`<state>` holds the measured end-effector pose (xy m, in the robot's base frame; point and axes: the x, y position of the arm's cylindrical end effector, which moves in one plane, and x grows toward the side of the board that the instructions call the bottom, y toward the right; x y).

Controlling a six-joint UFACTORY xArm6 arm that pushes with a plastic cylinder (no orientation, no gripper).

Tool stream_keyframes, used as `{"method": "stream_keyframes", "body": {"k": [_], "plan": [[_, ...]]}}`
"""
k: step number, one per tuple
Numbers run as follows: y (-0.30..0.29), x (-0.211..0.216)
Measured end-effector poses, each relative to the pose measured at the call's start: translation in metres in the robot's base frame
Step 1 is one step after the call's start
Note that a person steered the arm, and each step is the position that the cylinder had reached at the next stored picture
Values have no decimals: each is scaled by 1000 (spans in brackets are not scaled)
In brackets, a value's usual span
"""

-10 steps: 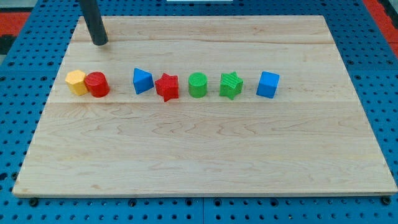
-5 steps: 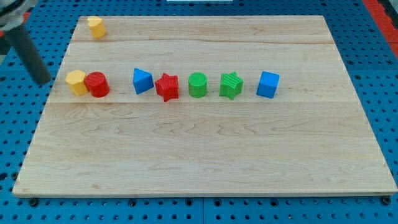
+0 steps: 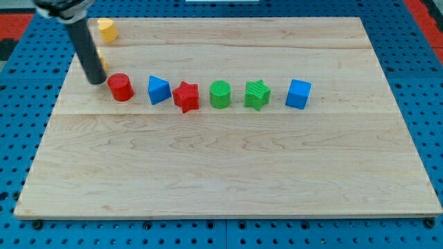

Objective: Push the yellow hexagon into the yellow heart

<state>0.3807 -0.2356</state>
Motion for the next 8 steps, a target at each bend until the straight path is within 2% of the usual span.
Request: {"method": "stream_keyframes", "body": {"k": [1,2,3,5,7,8], "plan": [[-47,-5],[-28,-35],[26,-52],[39,-59],[43,-109],[46,-102]]}}
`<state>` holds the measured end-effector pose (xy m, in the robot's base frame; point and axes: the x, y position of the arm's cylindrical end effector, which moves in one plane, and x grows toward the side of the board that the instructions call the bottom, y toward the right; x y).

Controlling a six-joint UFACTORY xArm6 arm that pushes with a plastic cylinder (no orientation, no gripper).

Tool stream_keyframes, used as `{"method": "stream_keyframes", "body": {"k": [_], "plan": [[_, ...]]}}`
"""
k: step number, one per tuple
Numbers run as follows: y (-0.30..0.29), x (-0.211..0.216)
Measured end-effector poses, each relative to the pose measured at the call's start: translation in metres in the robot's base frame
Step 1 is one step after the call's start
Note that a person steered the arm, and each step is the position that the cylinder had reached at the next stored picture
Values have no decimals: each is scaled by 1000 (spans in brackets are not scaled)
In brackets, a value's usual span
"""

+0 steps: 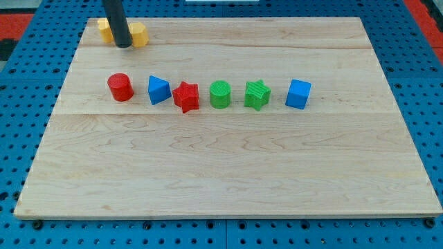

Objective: Push the yellow hexagon into the yellow heart

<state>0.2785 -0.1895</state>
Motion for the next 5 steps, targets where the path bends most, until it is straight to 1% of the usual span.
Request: {"method": "stream_keyframes", "body": {"k": [1,2,3,4,5], "plan": [[43,16],[60,-6],[33,-20],[7,-20],[2,-12]]}}
